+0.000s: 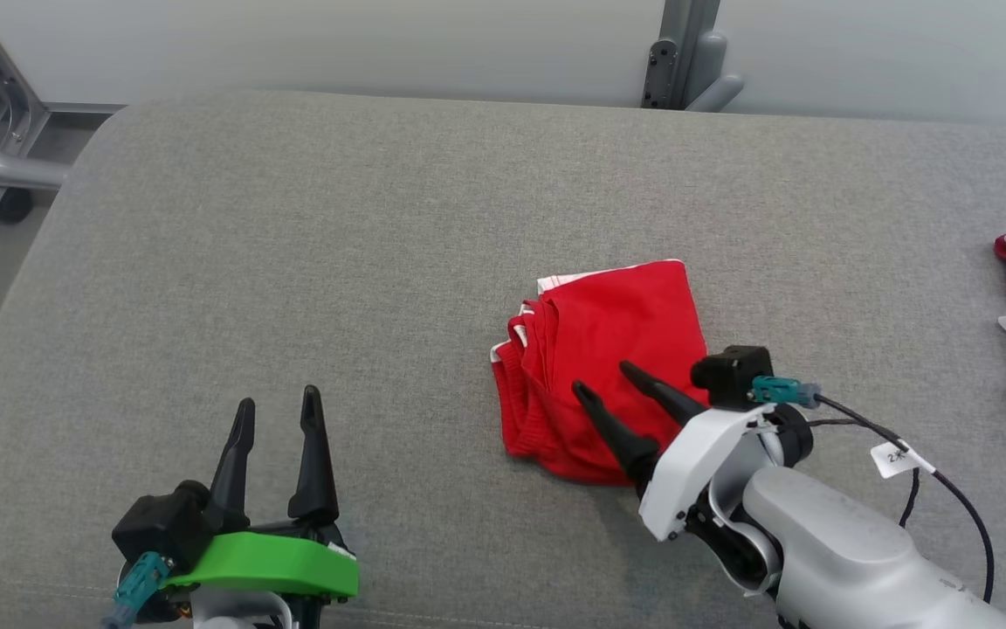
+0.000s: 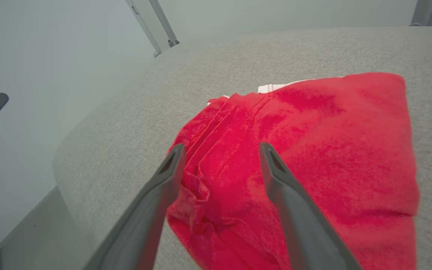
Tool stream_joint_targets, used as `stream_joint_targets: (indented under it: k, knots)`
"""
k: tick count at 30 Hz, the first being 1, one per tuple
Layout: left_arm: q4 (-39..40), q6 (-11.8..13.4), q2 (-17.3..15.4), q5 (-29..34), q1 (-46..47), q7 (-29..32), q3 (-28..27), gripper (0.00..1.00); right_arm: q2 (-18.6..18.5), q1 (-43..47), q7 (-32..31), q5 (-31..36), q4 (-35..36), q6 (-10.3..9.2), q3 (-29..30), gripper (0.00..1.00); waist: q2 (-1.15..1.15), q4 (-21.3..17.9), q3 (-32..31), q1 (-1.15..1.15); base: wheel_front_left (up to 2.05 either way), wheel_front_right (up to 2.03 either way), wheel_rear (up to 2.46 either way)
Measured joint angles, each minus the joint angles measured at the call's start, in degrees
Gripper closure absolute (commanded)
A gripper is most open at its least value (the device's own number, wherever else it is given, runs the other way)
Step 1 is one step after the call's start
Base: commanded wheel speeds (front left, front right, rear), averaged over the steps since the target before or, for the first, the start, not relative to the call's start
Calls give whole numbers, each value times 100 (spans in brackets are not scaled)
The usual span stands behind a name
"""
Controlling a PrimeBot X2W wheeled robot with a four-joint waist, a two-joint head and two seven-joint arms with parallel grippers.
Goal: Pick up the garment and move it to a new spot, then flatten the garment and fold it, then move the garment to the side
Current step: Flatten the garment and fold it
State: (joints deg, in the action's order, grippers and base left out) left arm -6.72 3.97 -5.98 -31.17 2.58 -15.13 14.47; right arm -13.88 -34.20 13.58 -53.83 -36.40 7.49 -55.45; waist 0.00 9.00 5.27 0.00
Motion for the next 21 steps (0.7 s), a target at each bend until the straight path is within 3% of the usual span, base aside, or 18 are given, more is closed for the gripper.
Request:
stream_joint_targets:
  k: [6,10,11,12,13,14,21]
  knots:
    - [-5,-24,21,30,-34,0,49,0,-134,180,119,154,207,0,859,0,0,-52,-42,0,0,0,0]
    - [-18,-46,29,38,-61,0,82,0,-164,264,140,714,285,0,1430,0,0,-31,-46,0,0,0,0]
    - [-23,-49,29,38,-61,0,89,0,-155,299,143,907,304,0,1552,44,0,-21,-44,0,0,0,0]
    - [-30,-53,29,40,-61,0,98,0,-130,353,144,1089,314,0,1634,66,0,-9,-40,0,0,0,0]
    - [-45,-70,29,40,-60,0,105,0,-103,411,145,1300,307,0,1672,79,0,6,-34,0,0,0,0]
    - [-63,-92,27,40,-60,0,119,0,-69,463,146,1473,270,0,1706,98,0,26,-27,0,0,0,0]
    - [-105,-97,25,56,-42,1,165,0,296,643,146,2006,-293,0,1702,100,0,226,33,0,0,0,0]
